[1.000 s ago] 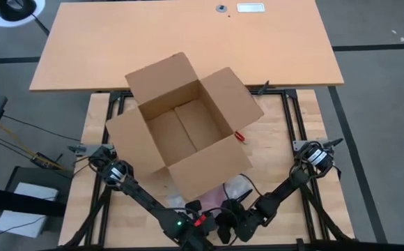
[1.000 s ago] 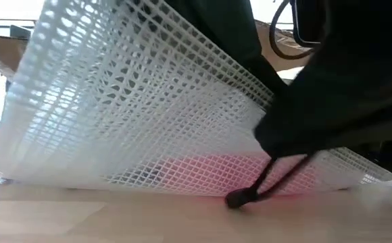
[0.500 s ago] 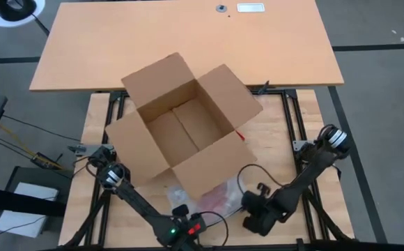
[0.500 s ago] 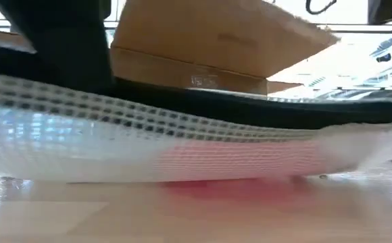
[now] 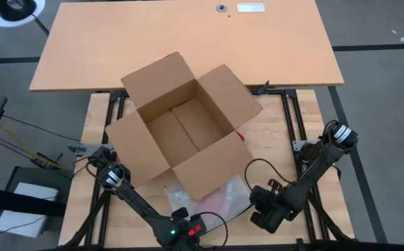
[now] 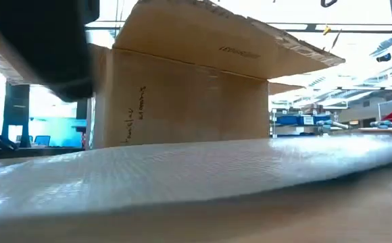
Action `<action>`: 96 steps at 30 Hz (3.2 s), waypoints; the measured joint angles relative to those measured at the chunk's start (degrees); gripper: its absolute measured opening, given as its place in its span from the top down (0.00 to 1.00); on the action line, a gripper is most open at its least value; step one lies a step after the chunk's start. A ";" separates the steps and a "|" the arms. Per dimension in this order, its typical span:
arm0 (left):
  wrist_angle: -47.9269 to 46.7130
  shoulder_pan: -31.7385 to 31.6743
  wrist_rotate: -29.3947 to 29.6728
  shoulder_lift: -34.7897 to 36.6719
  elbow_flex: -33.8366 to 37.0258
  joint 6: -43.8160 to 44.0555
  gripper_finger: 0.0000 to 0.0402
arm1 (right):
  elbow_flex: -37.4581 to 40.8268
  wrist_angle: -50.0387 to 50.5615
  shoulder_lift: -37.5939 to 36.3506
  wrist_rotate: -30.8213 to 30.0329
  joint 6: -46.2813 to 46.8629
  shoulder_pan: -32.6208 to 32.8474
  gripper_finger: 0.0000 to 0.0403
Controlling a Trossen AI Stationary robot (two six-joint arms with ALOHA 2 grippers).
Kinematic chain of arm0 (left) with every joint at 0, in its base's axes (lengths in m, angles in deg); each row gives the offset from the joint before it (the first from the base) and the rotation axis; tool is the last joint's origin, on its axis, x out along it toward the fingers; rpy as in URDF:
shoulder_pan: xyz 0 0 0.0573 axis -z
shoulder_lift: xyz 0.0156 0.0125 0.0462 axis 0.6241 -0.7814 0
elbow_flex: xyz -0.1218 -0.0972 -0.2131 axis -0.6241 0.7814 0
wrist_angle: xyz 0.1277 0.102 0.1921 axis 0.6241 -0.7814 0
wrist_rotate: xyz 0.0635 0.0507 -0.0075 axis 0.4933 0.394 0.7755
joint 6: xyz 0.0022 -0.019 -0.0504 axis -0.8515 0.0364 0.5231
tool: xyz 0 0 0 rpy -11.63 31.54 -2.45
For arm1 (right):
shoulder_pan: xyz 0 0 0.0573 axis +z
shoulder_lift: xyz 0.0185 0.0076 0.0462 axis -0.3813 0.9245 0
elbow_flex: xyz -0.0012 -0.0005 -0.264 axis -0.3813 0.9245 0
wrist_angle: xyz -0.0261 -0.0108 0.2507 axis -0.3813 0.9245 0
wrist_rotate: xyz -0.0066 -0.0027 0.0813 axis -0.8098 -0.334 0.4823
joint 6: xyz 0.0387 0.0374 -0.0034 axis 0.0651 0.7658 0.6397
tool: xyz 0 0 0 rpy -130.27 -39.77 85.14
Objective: Unpack boxes
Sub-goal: Close the white zip bag, then break down the cardboard box until it is fully flat using the red cutter
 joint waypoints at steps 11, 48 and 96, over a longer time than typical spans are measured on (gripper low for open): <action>-4.33 0.96 -14.83 0.26 -19.04 -13.68 0.50 | 0.00 2.69 -12.40 0.18 -10.70 1.78 0.42; -19.19 -32.56 -4.19 24.98 -2.43 -48.47 0.52 | 1.74 9.63 -23.86 -1.19 -16.50 -15.32 0.37; 25.68 -34.71 -6.76 35.84 36.81 -30.11 0.52 | 16.83 1.66 -28.88 11.32 -33.46 -23.09 0.45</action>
